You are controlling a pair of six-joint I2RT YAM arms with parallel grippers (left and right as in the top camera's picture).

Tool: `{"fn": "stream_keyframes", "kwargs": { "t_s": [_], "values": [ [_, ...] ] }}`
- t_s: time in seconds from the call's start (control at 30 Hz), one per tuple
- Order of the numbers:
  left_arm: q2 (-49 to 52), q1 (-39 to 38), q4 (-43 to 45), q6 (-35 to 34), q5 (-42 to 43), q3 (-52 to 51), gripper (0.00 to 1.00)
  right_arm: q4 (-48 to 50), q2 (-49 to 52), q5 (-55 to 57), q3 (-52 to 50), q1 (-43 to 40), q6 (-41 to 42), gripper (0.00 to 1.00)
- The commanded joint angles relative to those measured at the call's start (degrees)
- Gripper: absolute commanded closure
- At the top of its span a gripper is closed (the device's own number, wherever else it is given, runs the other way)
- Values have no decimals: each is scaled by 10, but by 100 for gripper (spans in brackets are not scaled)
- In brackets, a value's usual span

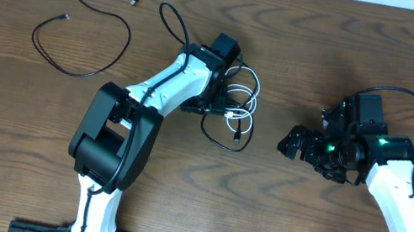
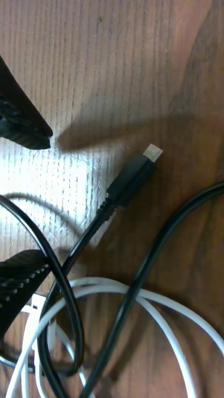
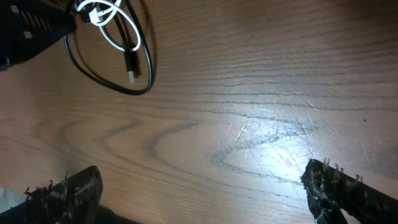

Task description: Untangle cables

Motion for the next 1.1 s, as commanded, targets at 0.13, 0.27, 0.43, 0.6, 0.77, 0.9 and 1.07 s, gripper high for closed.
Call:
{"fn": "stream_keyframes", "kwargs": {
  "t_s": [0.13,0.27,0.43,0.6,0.77,0.9,1.07],
  "values": [
    [13,-9,9,23,-10,-30,41,4,-2,-17,-5,0,4,1],
    [15,-9,22,22,-10,-33,50,3,-2,-18,-5,1,4,1],
    [15,-9,25,22,-10,-33,91,3,-2,-19,-5,1,4,1],
    [1,-9,-1,17,-9,-12,92,1,-2,-47,-5,1,4,1],
    [-68,-9,-42,17,28,39,93,1,-2,-51,-5,5,4,1],
    [-160,-9,-22,13,97,47,93,1,-2,-54,-5,18,4,1],
    [-285,-9,15,-32,178,47,93,15,-2,-83,-5,33,4,1]
  ]
}}
